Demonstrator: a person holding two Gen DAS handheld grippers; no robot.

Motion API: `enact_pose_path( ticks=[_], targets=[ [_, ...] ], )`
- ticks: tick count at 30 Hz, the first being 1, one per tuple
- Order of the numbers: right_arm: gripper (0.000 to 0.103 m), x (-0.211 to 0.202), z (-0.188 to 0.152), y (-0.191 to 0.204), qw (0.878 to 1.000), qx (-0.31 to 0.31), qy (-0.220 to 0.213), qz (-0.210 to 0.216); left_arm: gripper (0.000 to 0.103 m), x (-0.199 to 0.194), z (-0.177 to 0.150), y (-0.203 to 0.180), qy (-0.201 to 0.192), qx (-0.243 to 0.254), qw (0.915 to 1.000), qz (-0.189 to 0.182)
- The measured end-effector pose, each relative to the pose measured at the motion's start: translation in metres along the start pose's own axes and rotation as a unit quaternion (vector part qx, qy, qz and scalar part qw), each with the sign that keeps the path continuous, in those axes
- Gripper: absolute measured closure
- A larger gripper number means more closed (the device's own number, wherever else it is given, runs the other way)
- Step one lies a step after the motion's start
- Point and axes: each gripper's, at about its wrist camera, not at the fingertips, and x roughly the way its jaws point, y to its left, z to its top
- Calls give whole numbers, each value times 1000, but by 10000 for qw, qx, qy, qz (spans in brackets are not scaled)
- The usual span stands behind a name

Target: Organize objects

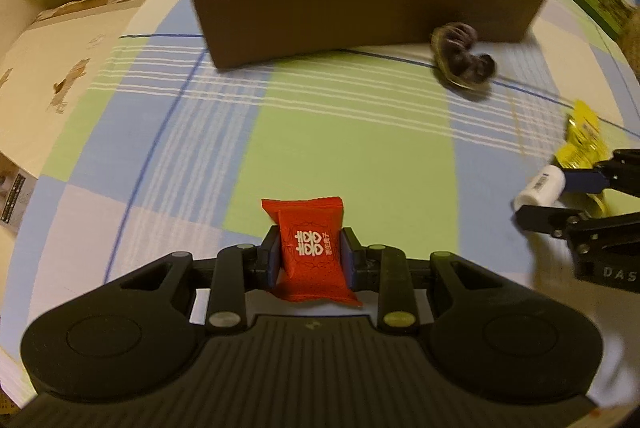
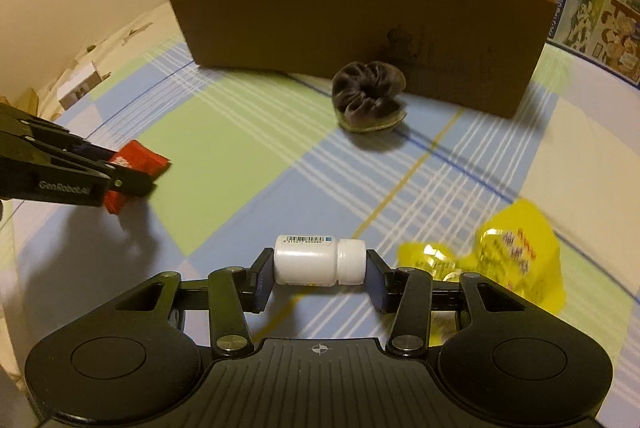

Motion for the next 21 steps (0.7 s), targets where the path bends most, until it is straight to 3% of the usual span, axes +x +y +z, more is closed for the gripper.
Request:
enact_pose_path(
  ticks=[11,21],
  targets=[
    [59,-13,-17,10,9997,227,69,40,78,-9,-16,-30,84,347,9986,-384],
    [59,-23,-23,14,9990,411,143,67,78,-22,-15,-30,19,334,9986,-409]
  ],
)
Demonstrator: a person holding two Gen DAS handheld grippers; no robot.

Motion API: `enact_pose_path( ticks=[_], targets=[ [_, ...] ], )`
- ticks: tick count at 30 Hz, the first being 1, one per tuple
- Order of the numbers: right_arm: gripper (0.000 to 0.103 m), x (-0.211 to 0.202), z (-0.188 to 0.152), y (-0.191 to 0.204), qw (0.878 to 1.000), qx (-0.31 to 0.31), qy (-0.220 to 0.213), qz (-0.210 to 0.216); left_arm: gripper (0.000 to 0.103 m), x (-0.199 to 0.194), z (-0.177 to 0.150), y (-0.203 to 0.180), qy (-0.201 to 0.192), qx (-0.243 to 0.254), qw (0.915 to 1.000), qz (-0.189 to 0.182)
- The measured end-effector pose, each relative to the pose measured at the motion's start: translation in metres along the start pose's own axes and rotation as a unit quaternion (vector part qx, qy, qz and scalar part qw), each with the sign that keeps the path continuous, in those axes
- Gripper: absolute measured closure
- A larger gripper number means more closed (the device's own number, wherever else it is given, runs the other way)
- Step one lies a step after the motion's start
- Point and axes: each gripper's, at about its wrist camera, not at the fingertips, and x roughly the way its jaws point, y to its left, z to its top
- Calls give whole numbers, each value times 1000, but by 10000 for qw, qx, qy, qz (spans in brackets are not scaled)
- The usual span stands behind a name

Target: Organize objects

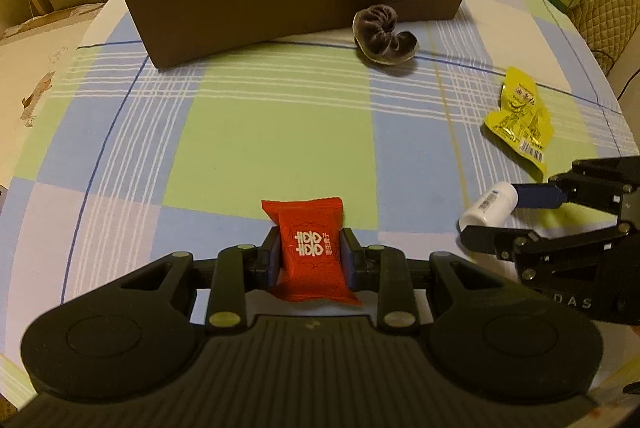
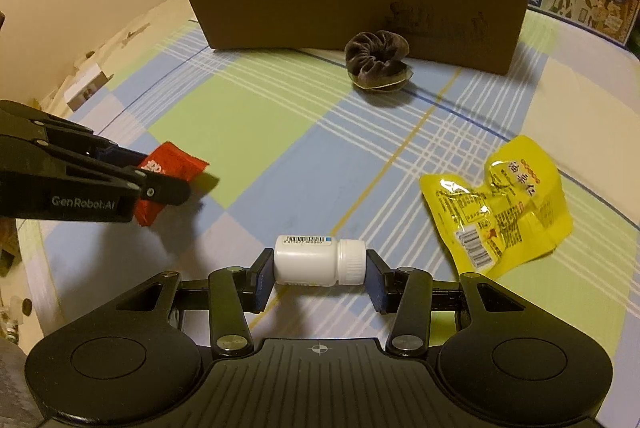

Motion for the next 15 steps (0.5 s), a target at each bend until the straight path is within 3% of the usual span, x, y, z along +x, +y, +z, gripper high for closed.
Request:
enact_pose_path(
  ticks=[15],
  targets=[
    [59,-26,22,-1,9988,296,-391,97,78,-34,21,-2,-428,-10,9990,-152]
  ],
)
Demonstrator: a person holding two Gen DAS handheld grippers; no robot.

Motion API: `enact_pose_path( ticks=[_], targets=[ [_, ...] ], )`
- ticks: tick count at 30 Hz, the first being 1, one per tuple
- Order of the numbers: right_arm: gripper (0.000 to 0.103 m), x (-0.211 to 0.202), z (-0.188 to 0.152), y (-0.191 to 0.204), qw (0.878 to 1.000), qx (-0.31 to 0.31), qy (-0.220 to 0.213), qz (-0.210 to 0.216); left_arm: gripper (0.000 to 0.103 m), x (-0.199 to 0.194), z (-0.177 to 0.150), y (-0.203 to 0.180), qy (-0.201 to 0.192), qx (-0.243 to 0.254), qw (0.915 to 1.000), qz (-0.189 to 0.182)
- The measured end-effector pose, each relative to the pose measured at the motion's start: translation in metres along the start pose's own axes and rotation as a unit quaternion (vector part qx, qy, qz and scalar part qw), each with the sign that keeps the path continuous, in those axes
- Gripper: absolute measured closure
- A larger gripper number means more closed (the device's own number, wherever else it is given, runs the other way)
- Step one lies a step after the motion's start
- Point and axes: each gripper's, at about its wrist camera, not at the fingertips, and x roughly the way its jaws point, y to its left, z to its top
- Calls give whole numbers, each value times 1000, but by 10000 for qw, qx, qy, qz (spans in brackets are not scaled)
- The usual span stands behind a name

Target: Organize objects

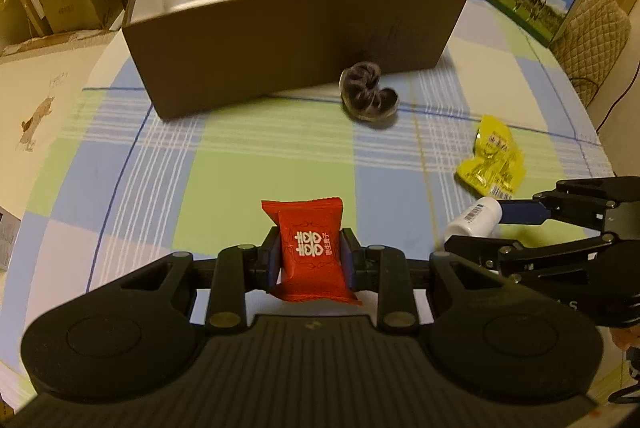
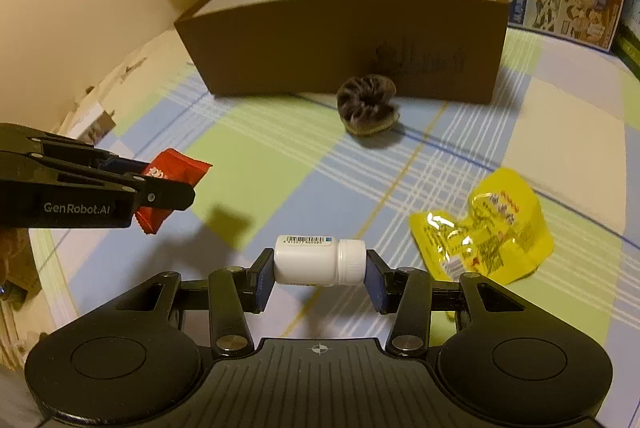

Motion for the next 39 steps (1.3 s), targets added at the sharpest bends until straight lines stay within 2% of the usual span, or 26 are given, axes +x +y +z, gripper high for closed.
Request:
enact_pose_path(
  ticks=[18,29,39],
  targets=[
    [59,-18,55,-12,9980,208,-584,-144,78,-12,43,8,-422,78,9991,-58],
    [59,-20,115,-28,9935,395,-1034,-256,78,-21,92,27,-871,115,9961,18],
    [59,-1,169,-40,9913,490,-1190,-273,78,-15,150,45,-1229,169,9922,113]
  ],
)
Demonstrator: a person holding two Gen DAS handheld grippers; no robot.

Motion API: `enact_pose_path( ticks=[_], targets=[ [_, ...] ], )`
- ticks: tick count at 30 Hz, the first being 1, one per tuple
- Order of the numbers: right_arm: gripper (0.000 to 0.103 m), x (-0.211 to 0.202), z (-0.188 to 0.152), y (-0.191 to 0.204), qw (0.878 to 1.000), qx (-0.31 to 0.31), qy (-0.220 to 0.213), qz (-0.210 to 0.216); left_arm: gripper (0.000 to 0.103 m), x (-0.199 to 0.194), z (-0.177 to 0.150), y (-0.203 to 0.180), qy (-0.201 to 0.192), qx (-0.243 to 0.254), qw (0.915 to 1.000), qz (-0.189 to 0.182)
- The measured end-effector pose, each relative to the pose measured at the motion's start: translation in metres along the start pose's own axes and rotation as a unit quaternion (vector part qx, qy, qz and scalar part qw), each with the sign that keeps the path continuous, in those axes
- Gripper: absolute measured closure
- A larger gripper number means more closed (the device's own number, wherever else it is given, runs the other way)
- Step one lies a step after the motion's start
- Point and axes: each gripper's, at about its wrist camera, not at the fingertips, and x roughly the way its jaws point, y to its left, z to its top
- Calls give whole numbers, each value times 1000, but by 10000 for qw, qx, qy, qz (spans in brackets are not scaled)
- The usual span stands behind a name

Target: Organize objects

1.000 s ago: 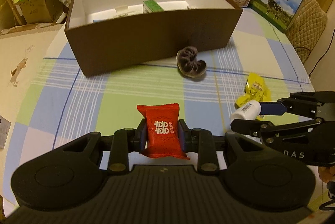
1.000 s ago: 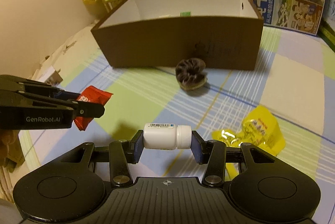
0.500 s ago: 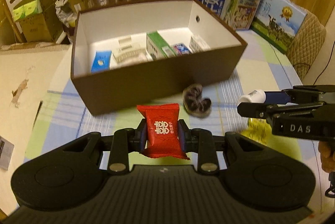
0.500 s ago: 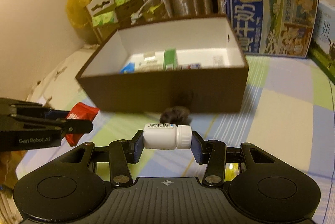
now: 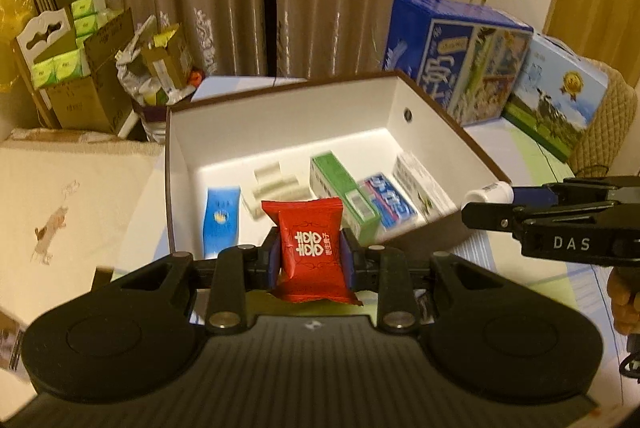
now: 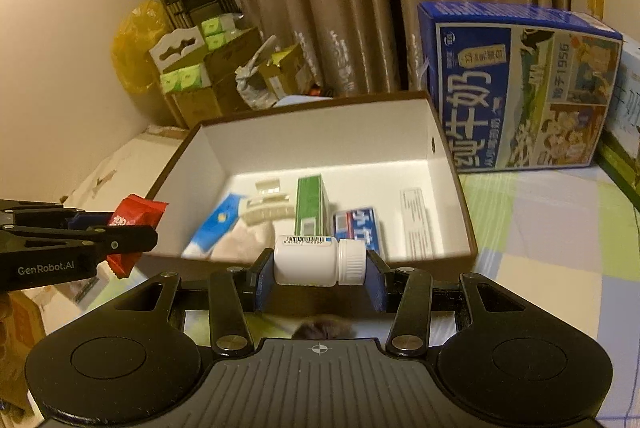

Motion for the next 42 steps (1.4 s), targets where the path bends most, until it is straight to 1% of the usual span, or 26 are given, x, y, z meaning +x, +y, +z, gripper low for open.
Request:
enact_pose_path(
  ticks=[8,13,19,25,34,40,42],
  targets=[
    [59,43,29,-9,9997,45,156,-160,78,43,29,6,67,41,10000,-8],
    [59,74,44,-17,9991,133,302,-257,78,76,42,9,228,47,9997,-36],
    [59,105,56,-26,9985,153,393,-346,78,117,55,17,403,29,9992,-6],
    [59,129,64,-38,9974,330,507,-383,78,149,70,23,444,33,9990,12],
    [59,148,75,-47,9963,513,564,-385,78,191,93,28,501,-133,9986,-44],
    [59,151,76,-50,9961,553,573,-371,77,203,100,25,450,-127,9989,-68],
    [59,151,77,-52,9962,565,560,-367,73,205,101,24,465,-96,9988,-89]
  ],
)
